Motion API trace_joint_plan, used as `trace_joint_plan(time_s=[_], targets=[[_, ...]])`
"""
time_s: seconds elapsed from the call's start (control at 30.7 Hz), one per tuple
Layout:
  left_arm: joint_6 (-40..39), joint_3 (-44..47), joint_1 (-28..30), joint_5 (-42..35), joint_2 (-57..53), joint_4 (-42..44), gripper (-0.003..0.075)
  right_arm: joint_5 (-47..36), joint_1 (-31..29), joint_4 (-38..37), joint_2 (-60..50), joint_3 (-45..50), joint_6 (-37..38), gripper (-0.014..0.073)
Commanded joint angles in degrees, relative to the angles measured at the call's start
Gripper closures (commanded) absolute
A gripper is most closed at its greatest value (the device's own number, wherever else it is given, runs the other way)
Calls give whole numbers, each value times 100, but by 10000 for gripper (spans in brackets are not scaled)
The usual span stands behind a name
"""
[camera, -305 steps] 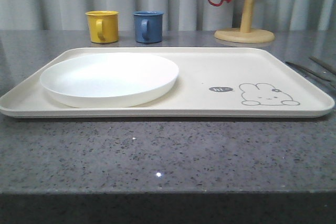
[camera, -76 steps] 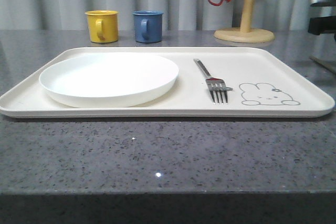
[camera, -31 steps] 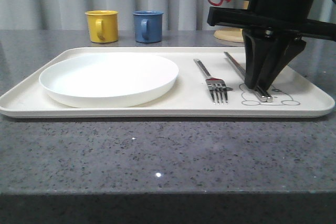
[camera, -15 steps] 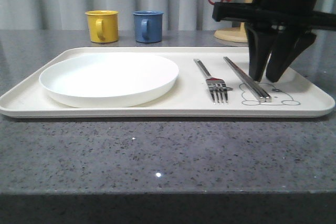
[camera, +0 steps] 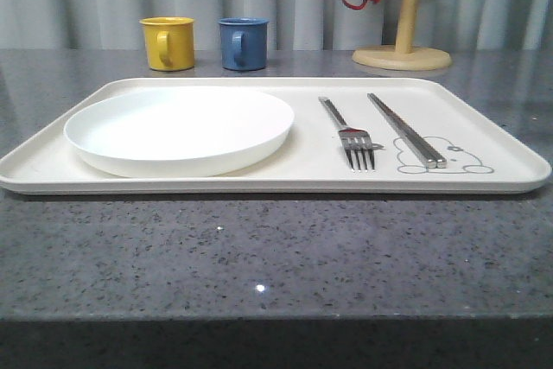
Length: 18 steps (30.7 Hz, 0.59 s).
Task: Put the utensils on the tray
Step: 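Lay the chopsticks on the tray beside the fork, release, then grasp the metal spoon by its handle with the right gripper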
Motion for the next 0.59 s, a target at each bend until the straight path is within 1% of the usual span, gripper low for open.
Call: trace_joint_plan(time_s=[0.0,0.2,0.36,0.55], targets=[[-40,-126,-16,-375,10,0,353,-270,-493,-143,-120,-114,-294,349],[-40,-126,-16,-375,10,0,353,-540,-831,-52,61,-114,-447,351],[-40,-126,-16,-375,10,0,353,-683,-860,-9,294,-114,-637,351],[-40,-126,-16,-375,10,0,353,-923,-860,-15,590,-114,-638,351]])
